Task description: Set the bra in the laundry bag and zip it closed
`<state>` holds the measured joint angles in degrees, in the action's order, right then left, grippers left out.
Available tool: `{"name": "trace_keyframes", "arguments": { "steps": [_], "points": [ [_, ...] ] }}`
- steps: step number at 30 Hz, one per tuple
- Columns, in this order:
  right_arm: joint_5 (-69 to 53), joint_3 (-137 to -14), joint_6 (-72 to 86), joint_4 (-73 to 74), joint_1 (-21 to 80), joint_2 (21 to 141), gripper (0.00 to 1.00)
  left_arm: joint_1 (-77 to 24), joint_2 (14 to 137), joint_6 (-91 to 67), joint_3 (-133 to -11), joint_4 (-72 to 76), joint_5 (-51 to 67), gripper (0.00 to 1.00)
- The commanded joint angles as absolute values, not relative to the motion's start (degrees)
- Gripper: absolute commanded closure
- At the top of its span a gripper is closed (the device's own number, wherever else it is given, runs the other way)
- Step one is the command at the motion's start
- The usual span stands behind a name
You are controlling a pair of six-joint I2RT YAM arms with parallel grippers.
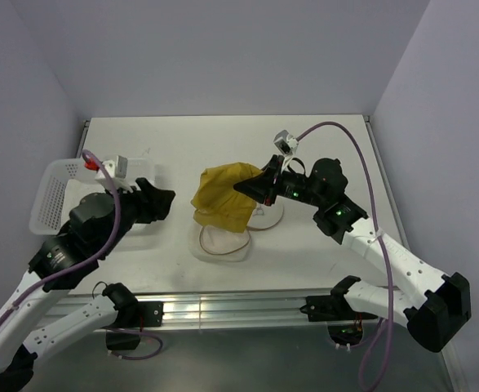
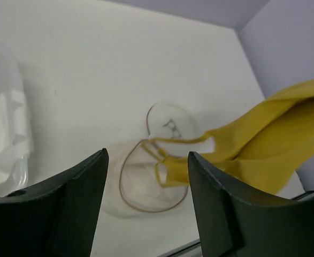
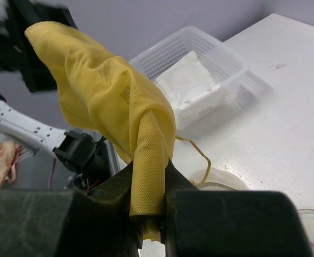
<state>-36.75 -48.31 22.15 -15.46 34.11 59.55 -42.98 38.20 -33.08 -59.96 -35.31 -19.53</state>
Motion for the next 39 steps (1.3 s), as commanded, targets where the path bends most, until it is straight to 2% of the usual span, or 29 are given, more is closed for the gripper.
{"name": "trace_keyframes", "arguments": {
  "steps": [1,5,11,21,30,39],
  "points": [
    [-31.0,-48.3,20.8,-15.3,33.8,56.2,0.99,-42.9,38.4,-43.8,-52.2,-38.6,-21.9,0.35],
    [-25.5,-48.2,20.0,-12.9,33.6,53.5,1.0,-42.9,38.6,-48.6,-43.9,-33.0,-16.4,0.46],
    [-18.6,-46.4,20.1,-11.7,33.7,48.7,1.0,-42.9,45.6,-50.7,-35.7,-23.7,-10.3,0.54],
    [-11.0,-42.1,20.2,-9.3,33.6,42.8,1.0,-43.3,58.7,-48.9,-31.2,-10.6,-7.3,0.57],
    [-9.9,-40.4,20.6,-10.5,33.7,41.9,1.0,-43.6,65.7,-46.6,-30.7,-7.2,-7.8,0.57],
    [-10.0,-39.9,21.2,-11.3,33.6,41.7,1.0,-43.9,69.7,-44.8,-31.6,-7.1,-9.7,0.64]
  ]
}}
